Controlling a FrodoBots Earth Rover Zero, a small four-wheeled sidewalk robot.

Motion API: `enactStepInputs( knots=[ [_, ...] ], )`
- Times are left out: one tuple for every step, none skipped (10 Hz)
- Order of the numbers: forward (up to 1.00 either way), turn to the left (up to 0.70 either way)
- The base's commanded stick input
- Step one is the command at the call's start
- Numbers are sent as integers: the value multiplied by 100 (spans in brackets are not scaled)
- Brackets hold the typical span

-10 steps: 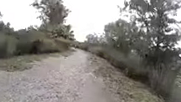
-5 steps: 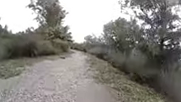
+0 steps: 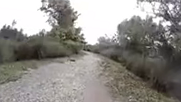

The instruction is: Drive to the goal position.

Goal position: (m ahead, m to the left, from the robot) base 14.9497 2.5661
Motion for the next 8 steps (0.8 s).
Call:
enactStepInputs(
  knots=[
    [-70,0],
    [-70,0],
    [-70,0],
    [-70,0],
    [-70,0],
    [-70,0],
    [-70,0],
    [-70,0]
  ],
)
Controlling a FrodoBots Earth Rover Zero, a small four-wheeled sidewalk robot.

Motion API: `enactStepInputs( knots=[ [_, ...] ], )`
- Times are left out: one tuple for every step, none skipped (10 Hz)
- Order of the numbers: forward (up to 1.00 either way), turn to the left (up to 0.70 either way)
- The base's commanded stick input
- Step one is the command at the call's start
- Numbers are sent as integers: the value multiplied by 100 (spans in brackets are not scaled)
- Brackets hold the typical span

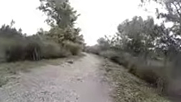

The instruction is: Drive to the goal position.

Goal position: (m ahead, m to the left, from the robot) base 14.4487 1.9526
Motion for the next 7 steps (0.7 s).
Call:
enactStepInputs(
  knots=[
    [-70,0],
    [-70,0],
    [-70,0],
    [-47,0],
    [-8,0],
    [0,0],
    [0,0]
  ],
)
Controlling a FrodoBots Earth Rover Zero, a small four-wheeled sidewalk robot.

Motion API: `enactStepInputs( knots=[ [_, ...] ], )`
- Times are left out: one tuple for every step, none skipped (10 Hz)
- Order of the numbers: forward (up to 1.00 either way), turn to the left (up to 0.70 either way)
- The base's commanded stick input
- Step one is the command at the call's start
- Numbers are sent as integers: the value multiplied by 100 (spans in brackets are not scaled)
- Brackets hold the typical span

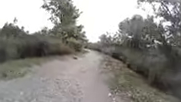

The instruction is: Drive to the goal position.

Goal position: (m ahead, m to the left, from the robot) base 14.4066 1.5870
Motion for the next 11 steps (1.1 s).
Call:
enactStepInputs(
  knots=[
    [0,0],
    [0,0],
    [0,0],
    [0,-63],
    [0,-70],
    [0,-70],
    [0,-70],
    [0,-70],
    [0,-70],
    [0,-70],
    [0,-70]
  ],
)
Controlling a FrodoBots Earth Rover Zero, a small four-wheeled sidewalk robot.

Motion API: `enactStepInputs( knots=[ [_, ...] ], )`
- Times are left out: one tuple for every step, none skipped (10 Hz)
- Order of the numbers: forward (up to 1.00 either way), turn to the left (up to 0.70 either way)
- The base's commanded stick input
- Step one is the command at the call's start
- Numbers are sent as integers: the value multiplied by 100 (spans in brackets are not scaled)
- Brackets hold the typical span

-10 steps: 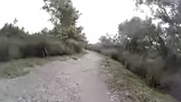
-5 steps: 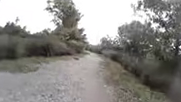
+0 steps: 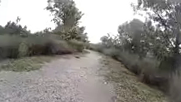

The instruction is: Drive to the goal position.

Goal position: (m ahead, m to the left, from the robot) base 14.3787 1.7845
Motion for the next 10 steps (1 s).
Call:
enactStepInputs(
  knots=[
    [0,-70],
    [0,-70],
    [0,-70],
    [0,-70],
    [0,-70],
    [0,-70],
    [0,-70],
    [0,-70],
    [0,-70],
    [0,-70]
  ],
)
